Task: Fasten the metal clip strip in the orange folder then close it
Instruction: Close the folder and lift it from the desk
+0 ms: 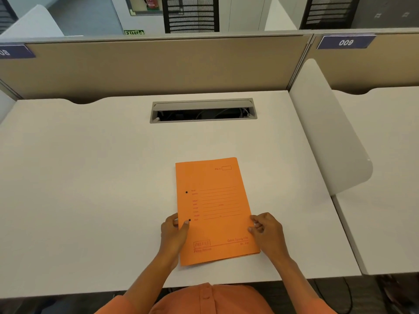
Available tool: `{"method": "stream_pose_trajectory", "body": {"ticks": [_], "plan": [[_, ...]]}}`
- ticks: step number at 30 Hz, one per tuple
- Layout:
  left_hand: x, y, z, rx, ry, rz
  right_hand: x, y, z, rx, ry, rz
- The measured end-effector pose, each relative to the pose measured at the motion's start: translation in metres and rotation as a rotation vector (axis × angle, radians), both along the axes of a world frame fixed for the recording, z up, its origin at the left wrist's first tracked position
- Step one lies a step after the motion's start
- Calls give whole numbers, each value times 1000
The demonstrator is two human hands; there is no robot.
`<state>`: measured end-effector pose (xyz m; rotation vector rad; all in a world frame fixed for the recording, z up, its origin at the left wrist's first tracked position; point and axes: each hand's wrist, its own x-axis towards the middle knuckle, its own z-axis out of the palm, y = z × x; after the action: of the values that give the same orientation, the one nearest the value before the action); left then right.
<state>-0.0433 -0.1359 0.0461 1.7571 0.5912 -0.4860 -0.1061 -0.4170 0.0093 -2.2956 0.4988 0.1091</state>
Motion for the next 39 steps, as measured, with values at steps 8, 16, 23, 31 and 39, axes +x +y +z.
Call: {"method": "stream_pose_trajectory", "body": {"ticks": [8, 16, 23, 31, 39], "plan": [[-4, 1, 6, -42, 14, -59, -1, 2, 3, -10, 0, -22], [-2, 5, 22, -148, 125, -16, -5, 12, 28, 346, 45, -369], [-1, 12, 44, -205, 158, 29, -6, 21, 38, 532, 71, -427], [5, 28, 72, -273, 125, 30, 4, 48, 68, 751, 41, -490], [33, 66, 109, -382, 39, 58, 44, 75, 107, 788, -23, -454]]}}
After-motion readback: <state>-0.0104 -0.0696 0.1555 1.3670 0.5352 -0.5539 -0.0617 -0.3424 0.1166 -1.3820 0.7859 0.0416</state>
